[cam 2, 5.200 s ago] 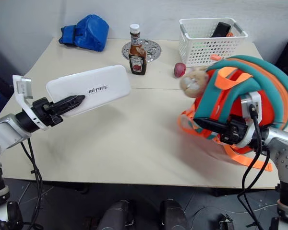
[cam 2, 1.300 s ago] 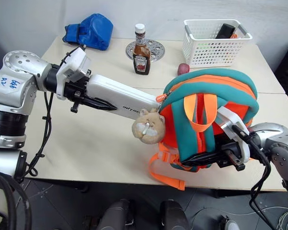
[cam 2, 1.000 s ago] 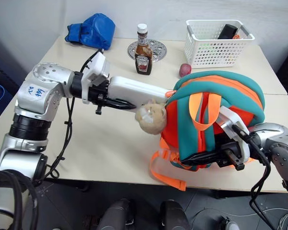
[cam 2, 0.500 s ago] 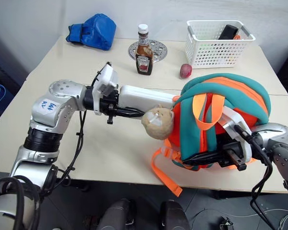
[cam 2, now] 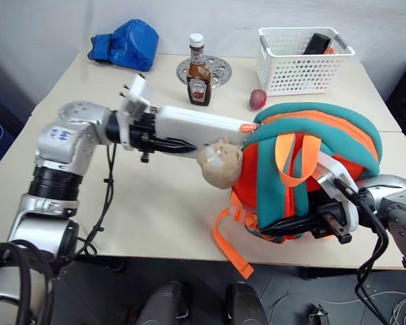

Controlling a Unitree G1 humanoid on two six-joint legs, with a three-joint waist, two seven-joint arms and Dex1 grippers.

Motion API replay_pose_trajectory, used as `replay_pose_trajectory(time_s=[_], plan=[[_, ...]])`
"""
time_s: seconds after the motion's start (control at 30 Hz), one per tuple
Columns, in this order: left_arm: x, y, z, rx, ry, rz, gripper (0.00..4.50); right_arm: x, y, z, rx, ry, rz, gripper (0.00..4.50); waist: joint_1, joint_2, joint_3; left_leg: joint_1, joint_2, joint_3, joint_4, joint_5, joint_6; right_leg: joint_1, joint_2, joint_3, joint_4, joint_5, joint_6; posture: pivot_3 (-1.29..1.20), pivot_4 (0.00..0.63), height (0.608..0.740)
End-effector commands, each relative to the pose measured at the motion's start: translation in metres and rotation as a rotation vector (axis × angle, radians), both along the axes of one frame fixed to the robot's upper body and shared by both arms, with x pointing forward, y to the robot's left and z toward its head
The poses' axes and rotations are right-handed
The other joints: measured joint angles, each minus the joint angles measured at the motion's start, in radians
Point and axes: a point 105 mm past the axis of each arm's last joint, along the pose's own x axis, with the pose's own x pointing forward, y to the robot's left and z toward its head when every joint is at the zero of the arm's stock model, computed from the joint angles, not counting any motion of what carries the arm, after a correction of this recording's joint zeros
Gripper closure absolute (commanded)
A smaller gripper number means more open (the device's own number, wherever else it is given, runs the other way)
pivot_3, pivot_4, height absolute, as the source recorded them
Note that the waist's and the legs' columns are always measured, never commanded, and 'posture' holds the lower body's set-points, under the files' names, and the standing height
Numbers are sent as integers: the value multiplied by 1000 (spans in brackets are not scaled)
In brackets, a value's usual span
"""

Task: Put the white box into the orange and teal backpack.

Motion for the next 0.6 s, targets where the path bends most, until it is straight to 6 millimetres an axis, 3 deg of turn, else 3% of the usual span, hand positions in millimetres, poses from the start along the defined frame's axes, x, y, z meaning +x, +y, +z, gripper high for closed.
replay_pose_trajectory(time_s=[0.03,0.13,0.23,0.4,0.6], plan=[[-3,33,29,-29,-91,69,3176,-6,-1,7,-10,-33,18,4479,-1,0,0,0,0,0,0,0,0,0,0,0,0,0,0,0,150,740],[-6,51,31,-4,-83,108,3176,-6,-1,7,-11,-29,15,4479,1,0,0,0,0,0,0,0,0,0,0,0,0,0,0,0,150,740],[-13,57,29,22,-68,95,3176,-5,-1,6,-13,-28,13,4479,3,0,0,0,0,0,0,0,0,0,0,0,0,0,0,0,150,740],[-23,46,23,36,-56,37,3176,-3,-1,7,-11,-30,16,4479,5,0,0,0,0,0,0,0,0,0,-1,0,0,0,0,0,150,740],[-17,24,11,32,-61,5,3176,-2,1,7,-9,-33,19,4479,5,0,0,0,0,0,0,0,0,0,-1,0,0,0,0,0,150,740]])
